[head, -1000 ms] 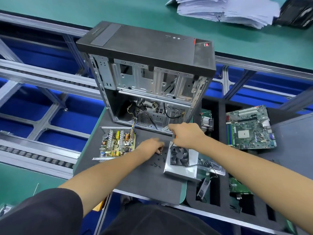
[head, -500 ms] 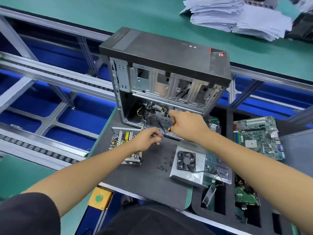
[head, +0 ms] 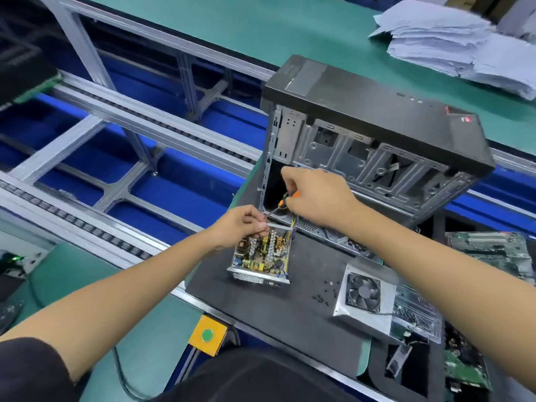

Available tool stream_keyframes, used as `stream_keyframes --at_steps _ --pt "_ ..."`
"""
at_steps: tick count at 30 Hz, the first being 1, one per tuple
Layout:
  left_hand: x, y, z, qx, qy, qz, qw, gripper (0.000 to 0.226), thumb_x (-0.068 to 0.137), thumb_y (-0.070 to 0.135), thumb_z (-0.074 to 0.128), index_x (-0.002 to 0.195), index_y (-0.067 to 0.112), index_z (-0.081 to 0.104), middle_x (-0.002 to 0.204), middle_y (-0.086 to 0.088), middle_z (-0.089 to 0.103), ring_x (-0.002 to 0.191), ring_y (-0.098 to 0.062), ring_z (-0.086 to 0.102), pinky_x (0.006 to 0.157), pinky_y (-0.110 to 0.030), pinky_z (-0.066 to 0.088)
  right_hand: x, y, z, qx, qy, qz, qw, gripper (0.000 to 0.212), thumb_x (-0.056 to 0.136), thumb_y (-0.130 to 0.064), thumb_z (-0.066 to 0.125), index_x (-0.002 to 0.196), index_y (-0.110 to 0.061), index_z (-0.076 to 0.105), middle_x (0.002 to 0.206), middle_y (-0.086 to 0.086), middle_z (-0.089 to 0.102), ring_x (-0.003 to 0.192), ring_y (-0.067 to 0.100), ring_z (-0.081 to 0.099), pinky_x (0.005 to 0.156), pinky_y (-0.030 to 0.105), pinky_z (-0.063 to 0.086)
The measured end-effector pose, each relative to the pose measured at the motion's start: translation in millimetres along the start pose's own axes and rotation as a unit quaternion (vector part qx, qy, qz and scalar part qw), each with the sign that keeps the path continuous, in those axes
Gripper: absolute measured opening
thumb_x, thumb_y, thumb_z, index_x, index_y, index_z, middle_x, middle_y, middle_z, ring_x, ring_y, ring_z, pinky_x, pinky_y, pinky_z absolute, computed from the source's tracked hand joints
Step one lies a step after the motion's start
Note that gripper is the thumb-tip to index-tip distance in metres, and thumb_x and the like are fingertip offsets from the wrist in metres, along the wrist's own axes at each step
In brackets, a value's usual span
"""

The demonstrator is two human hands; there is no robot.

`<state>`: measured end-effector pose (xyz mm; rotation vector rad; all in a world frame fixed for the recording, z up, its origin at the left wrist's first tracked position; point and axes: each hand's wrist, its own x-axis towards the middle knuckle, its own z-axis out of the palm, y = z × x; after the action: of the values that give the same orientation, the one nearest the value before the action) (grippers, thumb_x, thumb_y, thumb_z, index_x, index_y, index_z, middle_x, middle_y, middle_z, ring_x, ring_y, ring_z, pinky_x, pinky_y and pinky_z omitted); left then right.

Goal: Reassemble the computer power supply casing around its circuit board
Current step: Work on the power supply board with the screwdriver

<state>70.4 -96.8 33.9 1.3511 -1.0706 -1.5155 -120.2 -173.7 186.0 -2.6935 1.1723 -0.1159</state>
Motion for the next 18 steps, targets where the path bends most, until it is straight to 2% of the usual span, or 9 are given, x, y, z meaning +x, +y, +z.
stream_keyframes --at_steps 5,9,13,18 --pt "-6.2 -11.9 -31.5 -0.035 0.007 -0.022 0.999 0.010 0.093 0.005 0.070 0.099 0.006 0.062 0.087 -0.012 0.076 0.090 -0.025 0.074 0.077 -0.026 0.059 20.9 -26.4 8.9 -0.004 -0.013 -0.013 1.000 0.015 0.067 -0.028 0.052 0.072 -0.029 0.038 0.059 -0.009 0.050 0.056 0.005 0.044 0.049 0.027 0.023" --pt "-10.0 -19.4 -49.7 -0.037 0.001 -0.038 0.999 0.012 0.093 0.007 0.070 0.102 0.004 0.062 0.095 -0.018 0.077 0.095 -0.027 0.075 0.076 -0.023 0.058 33.0 -39.1 19.1 -0.007 -0.032 -0.023 0.999 0.014 0.068 -0.029 0.052 0.077 -0.027 0.041 0.061 -0.008 0.053 0.056 0.006 0.046 0.049 0.027 0.024" --pt "-12.5 -22.6 -60.2 -0.019 -0.015 -0.036 0.999 0.014 0.096 0.005 0.066 0.108 -0.001 0.061 0.090 -0.011 0.078 0.089 -0.020 0.075 0.075 -0.022 0.058 41.2 -45.6 27.8 -0.014 -0.046 -0.027 0.998 0.014 0.068 -0.029 0.053 0.076 -0.027 0.041 0.063 -0.008 0.054 0.058 0.006 0.047 0.050 0.027 0.025" --pt "-12.5 -23.2 -68.9 0.019 -0.048 -0.036 0.998 0.012 0.097 0.002 0.063 0.109 0.000 0.060 0.093 -0.008 0.077 0.090 -0.021 0.075 0.081 -0.027 0.060 47.2 -48.1 36.7 -0.009 -0.071 -0.016 0.997 0.016 0.072 -0.029 0.056 0.075 -0.028 0.040 0.066 -0.009 0.058 0.061 0.009 0.051 0.050 0.028 0.028"
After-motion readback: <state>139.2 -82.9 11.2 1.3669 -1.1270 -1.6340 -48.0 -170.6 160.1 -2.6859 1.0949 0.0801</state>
